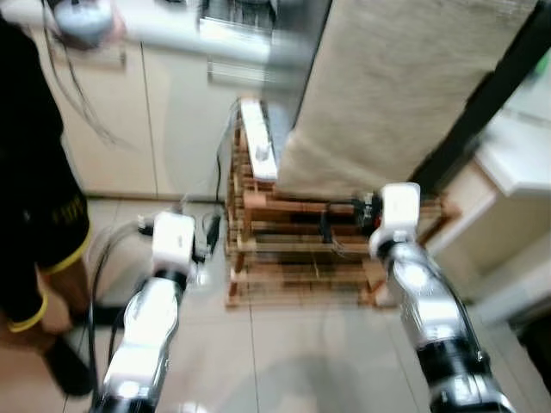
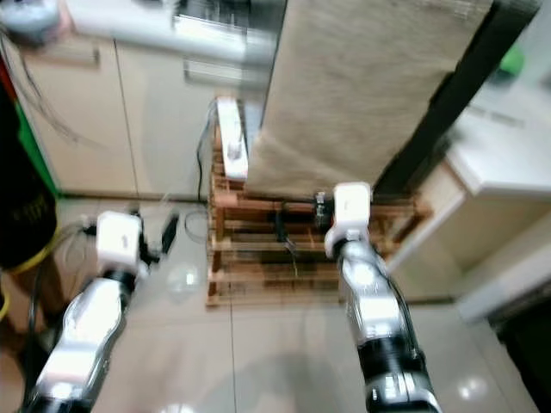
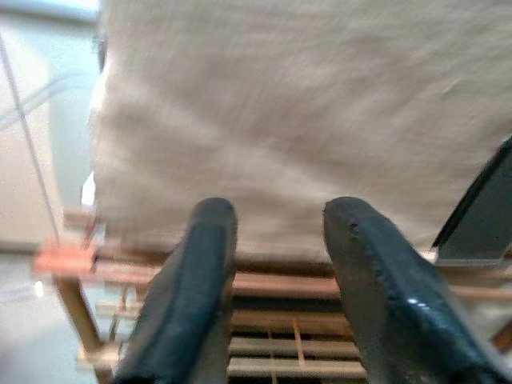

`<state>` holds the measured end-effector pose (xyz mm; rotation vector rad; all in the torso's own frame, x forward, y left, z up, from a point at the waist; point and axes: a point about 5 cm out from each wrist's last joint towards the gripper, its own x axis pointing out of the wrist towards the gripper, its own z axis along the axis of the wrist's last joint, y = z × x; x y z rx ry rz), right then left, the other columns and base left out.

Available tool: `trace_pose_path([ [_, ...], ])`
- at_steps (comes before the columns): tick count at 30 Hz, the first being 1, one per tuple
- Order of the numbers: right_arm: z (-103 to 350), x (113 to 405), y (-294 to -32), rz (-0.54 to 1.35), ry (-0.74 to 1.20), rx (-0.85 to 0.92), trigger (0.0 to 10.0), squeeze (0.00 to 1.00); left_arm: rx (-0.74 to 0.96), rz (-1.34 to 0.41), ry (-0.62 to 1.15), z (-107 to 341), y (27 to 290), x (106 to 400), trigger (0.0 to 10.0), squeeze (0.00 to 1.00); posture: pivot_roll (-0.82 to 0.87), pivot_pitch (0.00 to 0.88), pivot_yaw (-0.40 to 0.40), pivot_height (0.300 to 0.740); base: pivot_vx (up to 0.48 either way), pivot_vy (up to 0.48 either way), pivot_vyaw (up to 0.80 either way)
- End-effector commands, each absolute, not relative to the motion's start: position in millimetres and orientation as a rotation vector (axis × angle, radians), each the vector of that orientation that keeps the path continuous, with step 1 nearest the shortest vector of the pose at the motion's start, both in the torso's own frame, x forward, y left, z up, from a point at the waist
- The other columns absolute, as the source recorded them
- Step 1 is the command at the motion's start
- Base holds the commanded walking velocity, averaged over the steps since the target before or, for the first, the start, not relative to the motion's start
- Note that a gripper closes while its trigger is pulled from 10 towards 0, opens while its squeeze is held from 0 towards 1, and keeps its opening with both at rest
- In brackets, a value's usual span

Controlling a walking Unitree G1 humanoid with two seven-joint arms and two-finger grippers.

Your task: Clothes washing

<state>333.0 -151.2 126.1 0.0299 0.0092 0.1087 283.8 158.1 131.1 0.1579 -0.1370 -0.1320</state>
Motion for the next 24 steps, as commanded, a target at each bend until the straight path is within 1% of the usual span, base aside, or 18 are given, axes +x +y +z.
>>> trace_pose_path([
  [1,137,335,-165,0.063,0.004,0.040,10.0,0.85,0.124,-0.182,-0.206,155,142,289,10.0,0.00,0.05,0.000,-0.175,0.740,0.000,0.000,-0.76],
  [2,139,335,-165,0.062,0.004,0.037,10.0,0.85,0.112,-0.183,-0.216,157,142,290,10.0,0.00,0.05,0.000,-0.175,0.740,0.000,0.000,-0.76],
  [3,140,332,-165,0.052,0.012,0.023,10.0,0.00,0.110,-0.197,-0.203,158,141,290,10.0,0.00,0.05,0.000,-0.160,0.740,0.000,0.000,-0.76],
  [8,148,311,-167,0.004,0.027,0.010,10.0,0.00,0.159,-0.153,-0.200,158,138,281,10.0,0.00,0.03,0.000,-0.121,0.740,0.000,0.000,-0.77],
  [9,148,311,-167,0.004,0.027,0.010,10.0,0.00,0.159,-0.153,-0.200,158,138,281,10.0,0.00,0.03,0.000,-0.121,0.740,0.000,0.000,-0.77],
  [10,152,307,-168,-0.023,0.030,0.008,10.0,0.00,0.157,-0.151,-0.162,157,138,280,10.0,0.00,0.02,0.000,-0.112,0.740,0.000,0.000,-0.77],
  [15,163,304,-172,-0.081,0.002,0.015,10.0,0.00,0.163,-0.074,-0.138,160,140,283,10.0,0.00,0.01,0.000,-0.095,0.740,0.000,0.000,-0.78],
  [16,164,304,-173,-0.094,0.000,0.008,10.0,0.00,0.160,-0.074,-0.119,160,140,283,10.0,0.00,0.01,0.000,-0.095,0.740,0.000,0.000,-0.80],
  [17,164,304,-175,-0.137,0.028,-0.024,10.0,0.00,0.201,-0.137,-0.120,160,138,283,10.0,0.00,0.01,0.000,-0.094,0.740,0.000,0.000,-0.79],
  [19,164,304,-173,-0.116,0.040,-0.009,10.0,0.00,0.177,-0.182,-0.102,159,137,281,10.0,0.00,0.01,0.000,-0.089,0.740,0.000,0.000,-0.77],
  [24,171,303,-168,-0.100,0.040,0.014,10.0,0.00,0.128,-0.134,-0.121,167,144,281,10.0,0.00,0.01,0.000,-0.089,0.740,0.000,0.000,-0.78],
])
